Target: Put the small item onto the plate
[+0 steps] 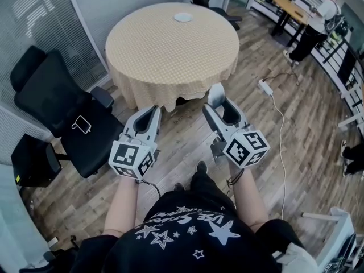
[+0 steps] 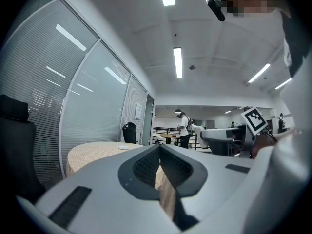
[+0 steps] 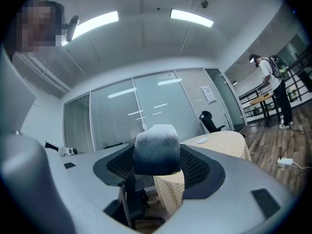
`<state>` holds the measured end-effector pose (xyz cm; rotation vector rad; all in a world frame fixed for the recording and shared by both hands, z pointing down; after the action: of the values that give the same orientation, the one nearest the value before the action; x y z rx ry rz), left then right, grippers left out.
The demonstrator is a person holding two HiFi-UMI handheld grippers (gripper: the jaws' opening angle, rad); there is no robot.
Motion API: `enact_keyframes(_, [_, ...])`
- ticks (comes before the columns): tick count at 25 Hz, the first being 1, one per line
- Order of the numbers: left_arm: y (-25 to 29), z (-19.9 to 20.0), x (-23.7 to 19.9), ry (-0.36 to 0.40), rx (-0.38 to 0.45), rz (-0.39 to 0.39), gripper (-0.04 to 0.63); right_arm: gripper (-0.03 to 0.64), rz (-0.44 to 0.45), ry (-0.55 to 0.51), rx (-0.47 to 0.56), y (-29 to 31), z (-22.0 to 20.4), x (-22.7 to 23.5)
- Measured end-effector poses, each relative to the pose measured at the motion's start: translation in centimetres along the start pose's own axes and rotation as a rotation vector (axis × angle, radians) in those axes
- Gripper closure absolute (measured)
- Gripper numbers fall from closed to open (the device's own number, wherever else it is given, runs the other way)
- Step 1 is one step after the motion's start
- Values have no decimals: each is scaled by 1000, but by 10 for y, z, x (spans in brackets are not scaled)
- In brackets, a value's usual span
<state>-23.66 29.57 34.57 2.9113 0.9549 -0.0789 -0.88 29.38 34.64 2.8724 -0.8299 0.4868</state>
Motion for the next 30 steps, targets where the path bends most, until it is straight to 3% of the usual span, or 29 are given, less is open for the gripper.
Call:
enact_keyframes(9, [30, -5, 1, 18, -28, -45, 586, 316, -49, 7, 1, -5, 14, 31])
enact_keyframes(20, [78, 1, -19, 46, -42, 29, 586, 316, -4, 44, 14, 43, 29, 87])
enact_keyframes(30, [162, 2, -21, 54, -85, 55, 586, 316, 0, 120, -8, 86, 43, 176])
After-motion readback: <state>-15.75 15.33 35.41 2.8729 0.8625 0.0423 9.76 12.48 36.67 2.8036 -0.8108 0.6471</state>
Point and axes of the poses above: the fingertips, and each gripper's own axes: y forward along the fingers, x to its right, z out of its top, the point moved 6 cm from there along -y, backward along the fingers, and after that the axes turned 2 degrees about -x, right-handed, at the moved point
